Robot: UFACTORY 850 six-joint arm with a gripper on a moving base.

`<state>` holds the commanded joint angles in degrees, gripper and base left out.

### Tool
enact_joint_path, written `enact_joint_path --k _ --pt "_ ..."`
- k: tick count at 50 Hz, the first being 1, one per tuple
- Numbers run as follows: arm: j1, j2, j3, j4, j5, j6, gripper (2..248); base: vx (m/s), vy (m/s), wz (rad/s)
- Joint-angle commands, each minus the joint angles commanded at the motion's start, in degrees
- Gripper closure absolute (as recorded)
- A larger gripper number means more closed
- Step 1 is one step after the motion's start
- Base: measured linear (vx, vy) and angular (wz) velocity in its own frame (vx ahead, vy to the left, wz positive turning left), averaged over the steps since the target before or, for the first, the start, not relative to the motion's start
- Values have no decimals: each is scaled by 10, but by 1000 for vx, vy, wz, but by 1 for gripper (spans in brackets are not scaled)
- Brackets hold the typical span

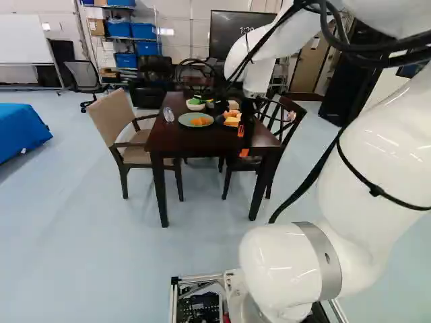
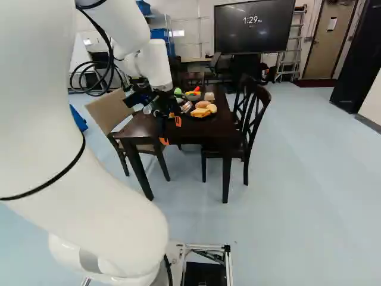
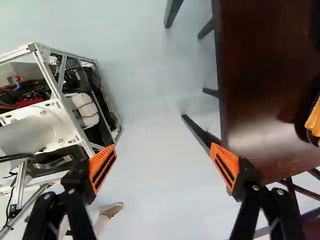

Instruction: Move the croissant to the empty plate

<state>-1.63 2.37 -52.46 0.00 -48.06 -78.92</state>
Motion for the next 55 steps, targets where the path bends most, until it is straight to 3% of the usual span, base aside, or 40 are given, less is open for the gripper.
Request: enact_joint_path --k 55 --pt "0 0 0 0 0 0 3 -138 -2 5"
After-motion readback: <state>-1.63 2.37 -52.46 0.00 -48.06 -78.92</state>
